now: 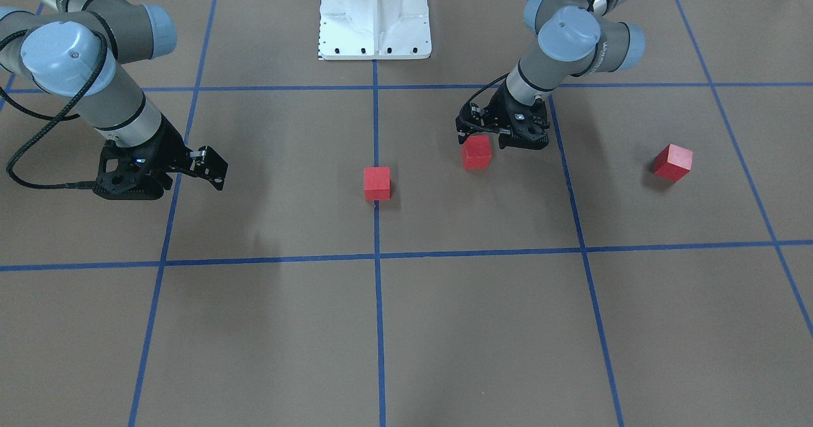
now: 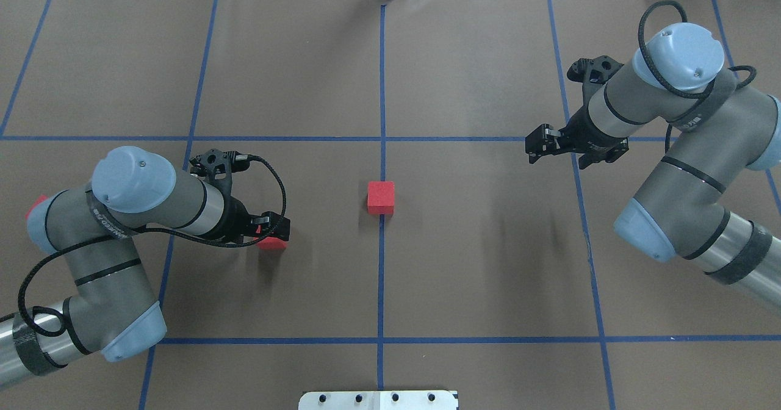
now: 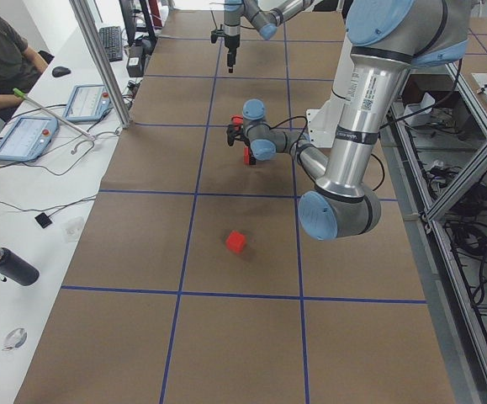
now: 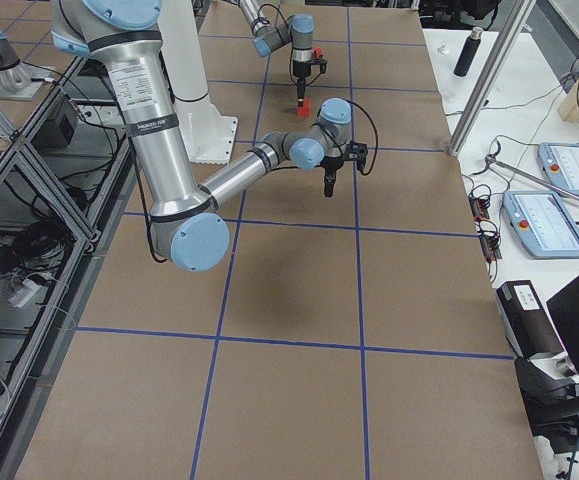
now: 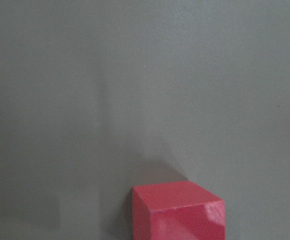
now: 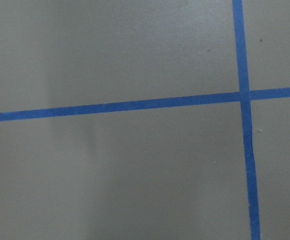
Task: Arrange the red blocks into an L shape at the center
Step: 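Grasp the middle red cube with the left gripper, then carry the cube with the left gripper beside the center cube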
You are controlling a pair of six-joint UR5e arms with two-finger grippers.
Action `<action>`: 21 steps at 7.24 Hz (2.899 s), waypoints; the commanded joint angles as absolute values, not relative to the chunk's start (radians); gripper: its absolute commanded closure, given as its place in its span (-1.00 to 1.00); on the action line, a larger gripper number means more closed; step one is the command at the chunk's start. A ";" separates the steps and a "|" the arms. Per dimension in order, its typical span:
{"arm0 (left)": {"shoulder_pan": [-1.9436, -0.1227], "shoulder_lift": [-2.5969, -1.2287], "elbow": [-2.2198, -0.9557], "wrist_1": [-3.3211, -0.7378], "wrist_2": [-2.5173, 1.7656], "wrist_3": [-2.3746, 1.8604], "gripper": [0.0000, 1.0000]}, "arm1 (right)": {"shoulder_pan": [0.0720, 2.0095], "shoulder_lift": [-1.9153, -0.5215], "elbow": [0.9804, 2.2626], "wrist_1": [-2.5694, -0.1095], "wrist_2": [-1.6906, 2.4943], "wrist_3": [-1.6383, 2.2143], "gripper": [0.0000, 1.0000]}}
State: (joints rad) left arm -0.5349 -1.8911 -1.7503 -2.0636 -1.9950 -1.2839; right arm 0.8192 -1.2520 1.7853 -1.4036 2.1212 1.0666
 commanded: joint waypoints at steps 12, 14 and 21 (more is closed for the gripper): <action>-0.517 -2.579 -1.313 -1.580 -1.741 -1.224 1.00 | 0.819 -1.275 1.787 -1.404 2.120 1.042 -1.00; -0.540 -2.597 -1.289 -1.577 -1.724 -1.126 1.00 | 0.819 -1.275 1.787 -1.404 2.120 1.042 -1.00; -0.531 -2.729 -1.060 -1.663 -1.726 -1.121 1.00 | 0.916 -1.377 1.818 -1.405 2.168 0.868 -1.00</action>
